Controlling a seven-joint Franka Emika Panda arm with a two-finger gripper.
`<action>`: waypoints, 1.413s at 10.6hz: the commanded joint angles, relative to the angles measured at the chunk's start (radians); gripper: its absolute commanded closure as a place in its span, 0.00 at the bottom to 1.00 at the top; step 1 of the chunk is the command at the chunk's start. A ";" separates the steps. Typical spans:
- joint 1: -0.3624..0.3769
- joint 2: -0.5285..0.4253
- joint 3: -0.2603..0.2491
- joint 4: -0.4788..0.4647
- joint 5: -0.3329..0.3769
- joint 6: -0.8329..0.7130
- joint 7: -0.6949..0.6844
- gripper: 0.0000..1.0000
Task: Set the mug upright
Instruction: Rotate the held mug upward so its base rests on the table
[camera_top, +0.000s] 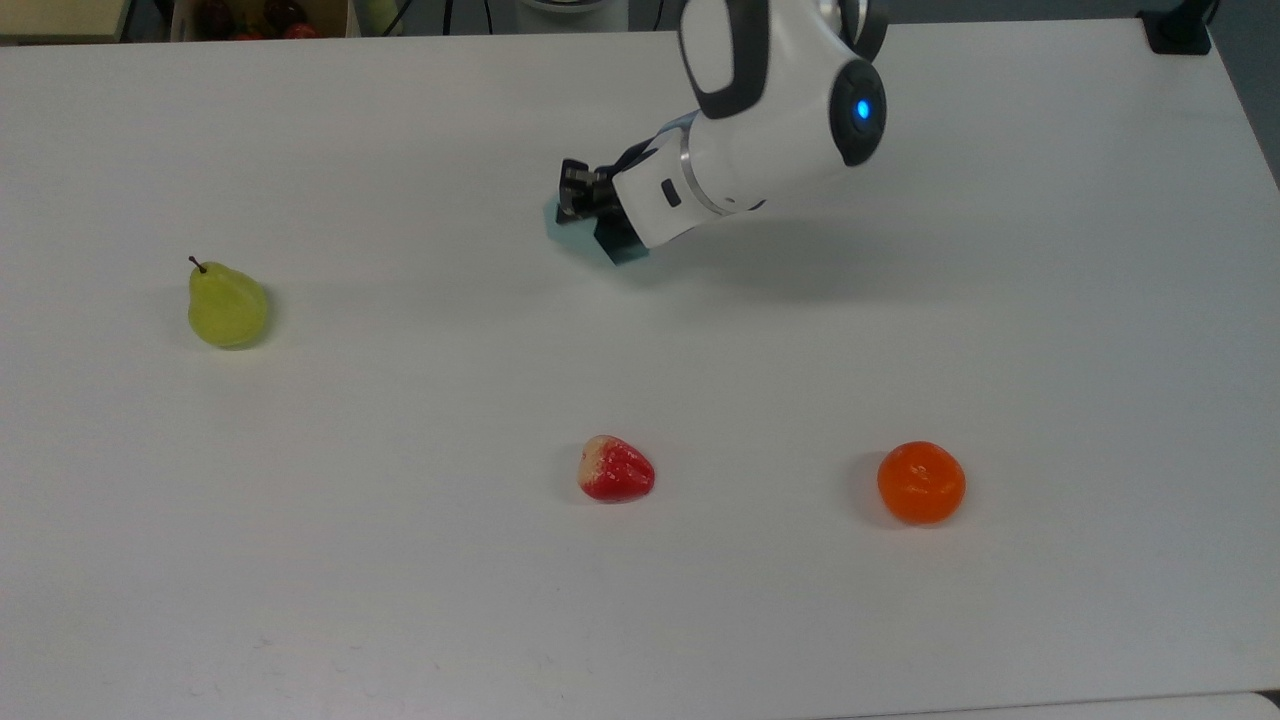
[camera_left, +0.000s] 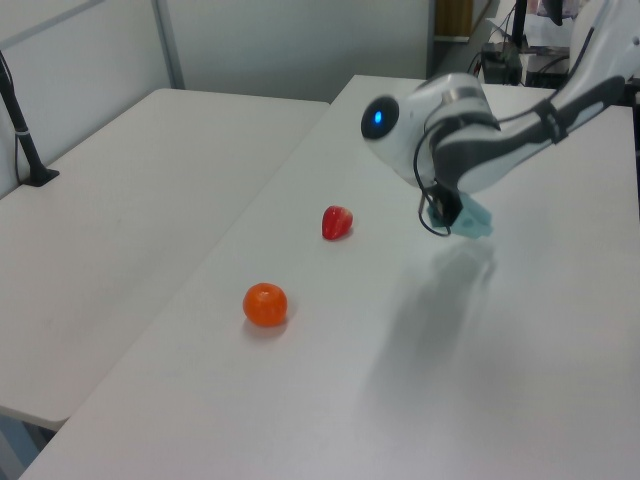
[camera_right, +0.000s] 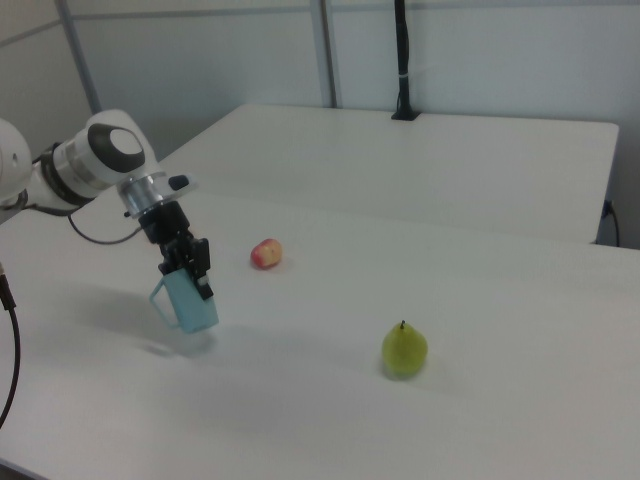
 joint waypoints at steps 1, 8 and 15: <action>-0.056 -0.056 -0.001 -0.003 0.158 0.194 -0.205 1.00; -0.148 -0.067 -0.003 -0.098 0.459 0.529 -0.617 0.97; -0.154 -0.146 -0.004 -0.103 0.457 0.417 -0.523 0.01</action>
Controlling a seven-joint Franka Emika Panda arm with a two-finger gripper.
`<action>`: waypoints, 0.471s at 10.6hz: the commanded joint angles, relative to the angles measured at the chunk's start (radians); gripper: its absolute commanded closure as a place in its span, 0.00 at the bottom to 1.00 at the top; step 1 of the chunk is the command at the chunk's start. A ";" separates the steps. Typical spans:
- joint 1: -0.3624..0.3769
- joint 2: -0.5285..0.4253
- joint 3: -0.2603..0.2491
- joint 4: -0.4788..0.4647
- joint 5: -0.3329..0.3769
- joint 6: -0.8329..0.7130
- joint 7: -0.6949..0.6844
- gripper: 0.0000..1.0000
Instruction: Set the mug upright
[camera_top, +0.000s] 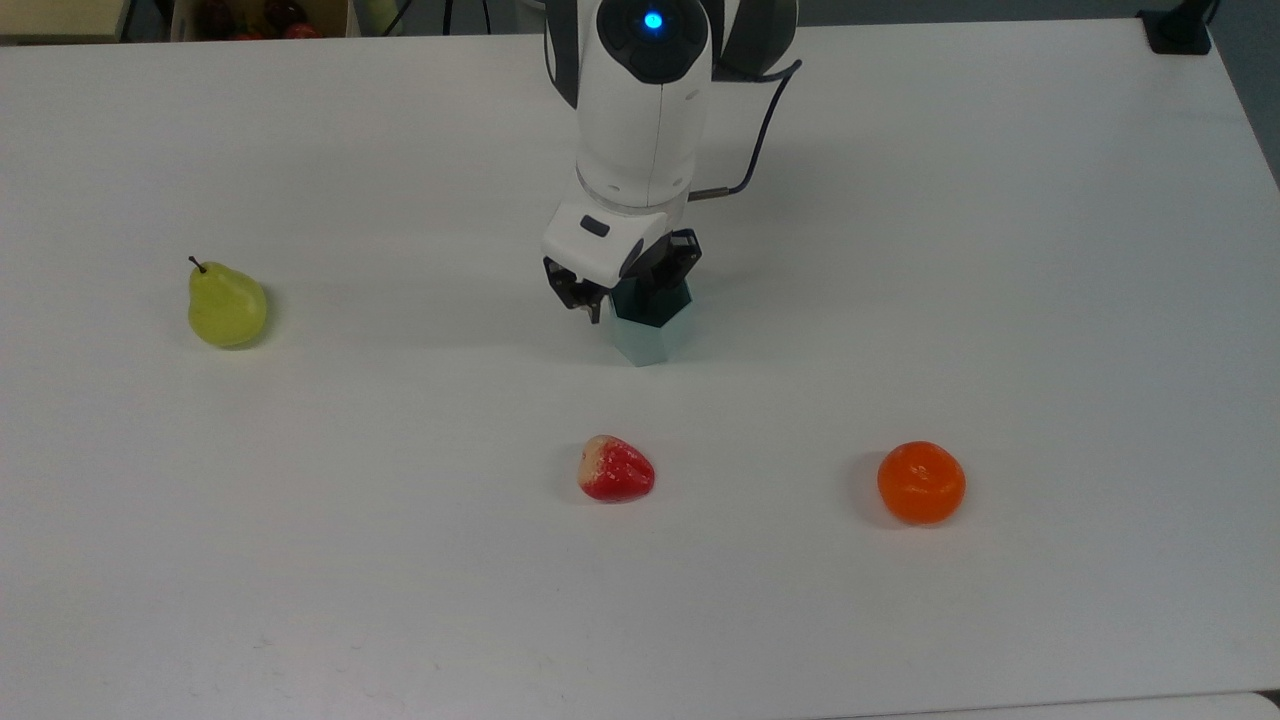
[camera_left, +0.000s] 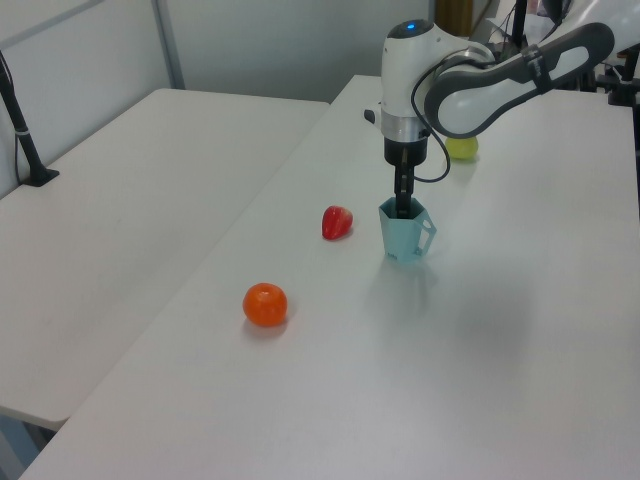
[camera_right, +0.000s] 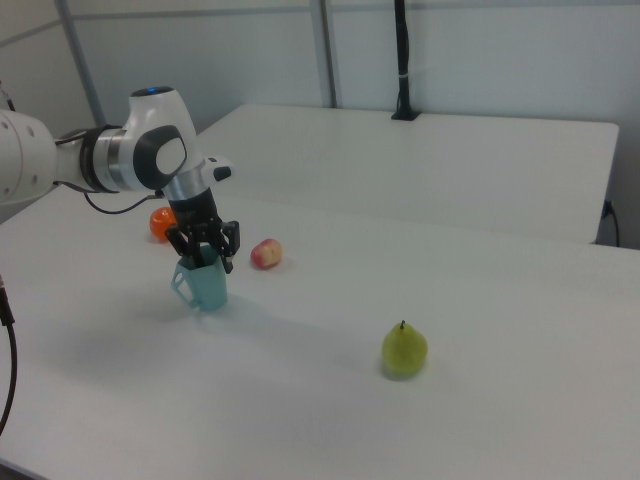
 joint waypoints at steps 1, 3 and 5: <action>-0.005 -0.121 -0.007 -0.035 0.010 -0.116 0.025 0.00; -0.018 -0.205 -0.015 -0.035 0.002 -0.197 0.071 0.00; -0.057 -0.294 -0.015 -0.035 -0.001 -0.286 0.123 0.00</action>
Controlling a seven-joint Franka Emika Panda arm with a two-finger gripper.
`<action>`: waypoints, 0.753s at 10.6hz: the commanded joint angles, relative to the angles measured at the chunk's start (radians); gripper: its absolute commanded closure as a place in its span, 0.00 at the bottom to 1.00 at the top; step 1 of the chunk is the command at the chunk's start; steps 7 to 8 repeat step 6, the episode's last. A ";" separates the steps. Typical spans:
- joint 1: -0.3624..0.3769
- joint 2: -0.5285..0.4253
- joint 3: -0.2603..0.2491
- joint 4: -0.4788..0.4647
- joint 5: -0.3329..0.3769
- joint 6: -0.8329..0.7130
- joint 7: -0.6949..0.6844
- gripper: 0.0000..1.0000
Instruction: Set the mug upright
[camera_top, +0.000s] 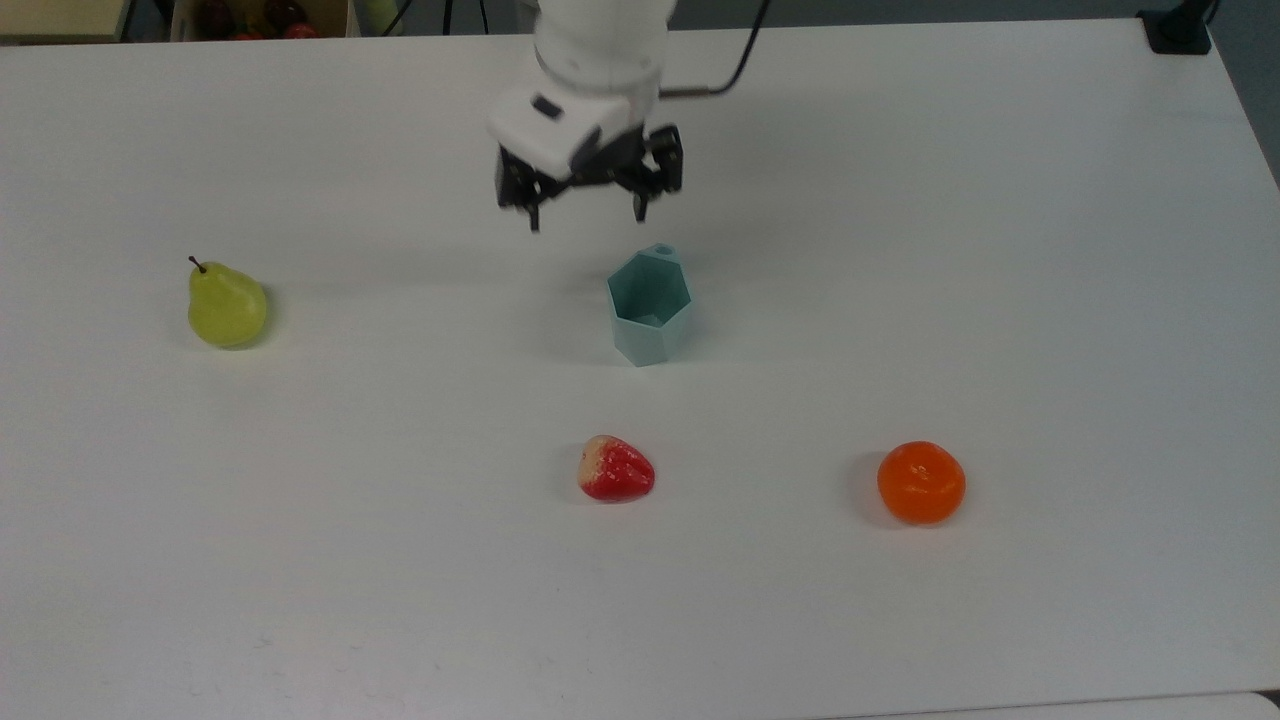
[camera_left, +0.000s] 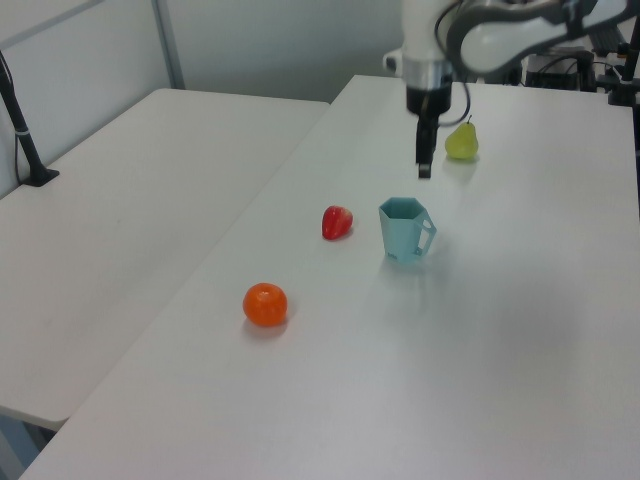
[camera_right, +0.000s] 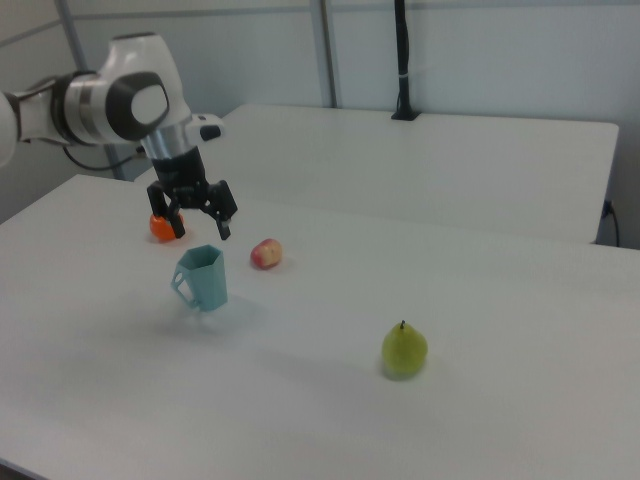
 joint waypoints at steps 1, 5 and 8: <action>-0.059 -0.163 -0.003 -0.042 -0.001 -0.131 0.060 0.00; -0.091 -0.227 -0.004 -0.042 0.003 -0.197 0.060 0.00; -0.091 -0.227 -0.004 -0.041 0.004 -0.197 0.062 0.00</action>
